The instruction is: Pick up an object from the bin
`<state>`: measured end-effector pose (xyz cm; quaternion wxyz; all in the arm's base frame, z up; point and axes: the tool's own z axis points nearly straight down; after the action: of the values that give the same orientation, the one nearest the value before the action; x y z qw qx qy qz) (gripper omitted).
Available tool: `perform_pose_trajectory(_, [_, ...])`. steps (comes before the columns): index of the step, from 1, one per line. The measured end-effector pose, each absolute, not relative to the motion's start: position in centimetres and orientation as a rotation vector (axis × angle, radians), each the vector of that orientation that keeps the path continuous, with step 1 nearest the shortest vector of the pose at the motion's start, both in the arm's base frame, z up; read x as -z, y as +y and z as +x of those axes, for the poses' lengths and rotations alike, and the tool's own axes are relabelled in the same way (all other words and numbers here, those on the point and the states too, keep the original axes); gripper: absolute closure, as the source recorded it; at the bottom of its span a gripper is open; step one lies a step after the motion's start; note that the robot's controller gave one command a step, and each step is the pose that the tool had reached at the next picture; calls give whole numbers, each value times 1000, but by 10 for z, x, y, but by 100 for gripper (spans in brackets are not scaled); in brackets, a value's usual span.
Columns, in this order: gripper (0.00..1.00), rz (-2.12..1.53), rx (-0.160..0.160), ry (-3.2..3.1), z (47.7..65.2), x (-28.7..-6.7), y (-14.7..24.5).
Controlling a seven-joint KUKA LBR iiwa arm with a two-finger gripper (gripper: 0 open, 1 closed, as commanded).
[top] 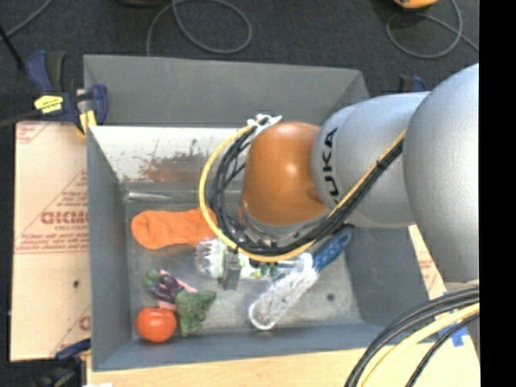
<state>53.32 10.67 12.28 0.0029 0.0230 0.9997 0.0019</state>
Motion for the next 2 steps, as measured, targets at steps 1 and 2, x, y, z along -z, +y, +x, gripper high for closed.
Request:
perform_pose_trajectory(1, [100,73,-9,3127,535,-137,107])
perform_pose_trajectory(2, [100,74,-8,3129,535,-149,107])
